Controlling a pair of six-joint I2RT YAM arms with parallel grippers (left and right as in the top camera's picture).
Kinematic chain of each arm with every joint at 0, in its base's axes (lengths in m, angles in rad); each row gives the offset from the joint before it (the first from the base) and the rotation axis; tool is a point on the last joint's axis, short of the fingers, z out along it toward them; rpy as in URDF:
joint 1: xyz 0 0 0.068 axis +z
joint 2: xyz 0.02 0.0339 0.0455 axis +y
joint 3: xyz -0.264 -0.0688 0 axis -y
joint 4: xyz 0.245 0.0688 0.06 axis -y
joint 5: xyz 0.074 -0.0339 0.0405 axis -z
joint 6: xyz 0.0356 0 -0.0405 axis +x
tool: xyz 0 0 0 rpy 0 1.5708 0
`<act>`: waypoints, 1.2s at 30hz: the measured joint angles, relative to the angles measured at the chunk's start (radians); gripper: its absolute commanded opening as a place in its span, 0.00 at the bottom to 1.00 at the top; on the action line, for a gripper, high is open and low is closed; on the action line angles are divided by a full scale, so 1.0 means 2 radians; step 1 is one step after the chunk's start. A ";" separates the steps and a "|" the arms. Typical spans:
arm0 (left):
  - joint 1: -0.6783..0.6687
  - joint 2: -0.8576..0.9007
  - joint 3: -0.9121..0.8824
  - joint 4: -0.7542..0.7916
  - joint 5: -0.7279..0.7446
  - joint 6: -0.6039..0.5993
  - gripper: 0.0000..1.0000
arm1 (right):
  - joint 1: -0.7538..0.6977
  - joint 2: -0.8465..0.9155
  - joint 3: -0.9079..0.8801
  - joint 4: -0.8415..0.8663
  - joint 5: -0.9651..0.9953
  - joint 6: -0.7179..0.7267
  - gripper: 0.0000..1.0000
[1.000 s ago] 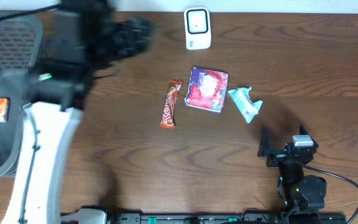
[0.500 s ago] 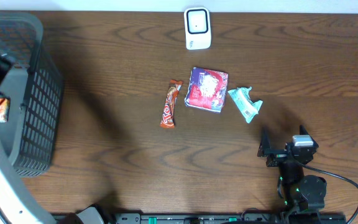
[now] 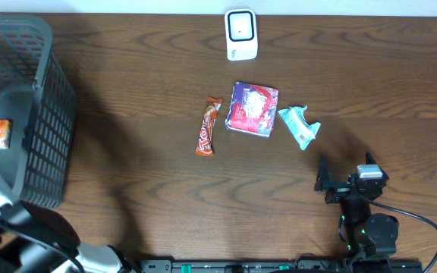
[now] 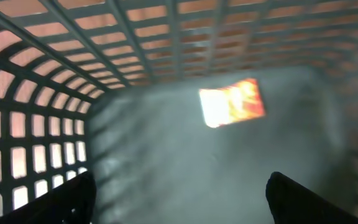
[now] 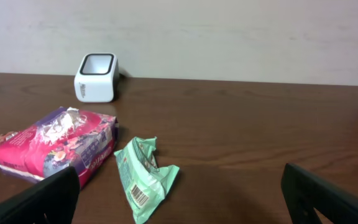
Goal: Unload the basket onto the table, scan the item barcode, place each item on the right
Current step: 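Reach the left gripper into the basket and grasp the small orange packet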
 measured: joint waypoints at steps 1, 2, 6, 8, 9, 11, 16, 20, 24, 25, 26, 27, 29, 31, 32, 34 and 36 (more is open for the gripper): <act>0.000 0.012 0.000 0.002 -0.010 0.000 0.87 | 0.000 0.000 0.000 0.000 0.000 0.000 0.99; 0.000 0.022 0.000 0.005 -0.017 0.004 0.87 | 0.000 0.000 0.000 0.000 0.000 0.000 0.99; 0.000 0.068 0.000 0.026 -0.034 0.033 0.87 | 0.000 0.000 0.000 0.000 0.000 0.000 0.99; 0.000 0.090 0.000 0.036 -0.038 0.050 0.86 | 0.000 0.000 0.000 0.000 0.000 0.000 0.99; 0.000 0.102 0.000 0.044 -0.038 0.061 0.86 | 0.000 0.000 0.000 0.000 0.000 0.000 0.99; 0.000 0.121 0.000 0.059 -0.031 0.087 0.86 | 0.000 0.000 0.000 0.000 0.000 0.000 0.99; 0.000 0.159 0.000 0.101 0.007 0.157 0.86 | 0.000 0.000 0.000 0.000 0.000 0.000 0.99; 0.000 0.175 0.000 0.131 0.023 0.201 0.86 | 0.000 0.000 0.000 0.000 0.000 0.000 0.99; 0.000 0.177 0.000 0.145 0.026 0.224 0.82 | 0.000 0.000 0.000 0.000 0.000 0.000 0.99; 0.000 0.178 0.000 0.148 0.027 0.229 0.81 | 0.000 0.000 0.000 0.000 0.000 0.000 0.99; 0.000 0.179 0.000 0.150 0.028 0.232 0.81 | 0.000 0.000 0.000 0.000 0.000 0.000 0.99; 0.000 0.181 0.000 0.154 0.029 0.234 0.81 | 0.000 0.000 0.000 0.000 0.000 0.000 0.99; 0.000 0.187 0.000 0.161 0.031 0.238 0.81 | 0.000 0.000 0.000 0.000 0.000 0.000 0.99; 0.000 0.195 0.000 0.163 0.035 0.241 0.81 | 0.000 0.000 0.000 0.000 0.000 0.000 0.99; 0.000 0.200 0.000 0.163 0.039 0.242 0.81 | 0.000 0.000 0.000 0.000 0.000 0.000 0.99; 0.000 0.211 0.000 0.163 0.047 0.248 0.81 | 0.000 0.000 0.000 0.000 0.000 0.000 0.99; 0.000 0.224 -0.001 0.163 0.051 0.251 0.81 | 0.000 0.000 0.000 0.000 0.000 0.000 0.99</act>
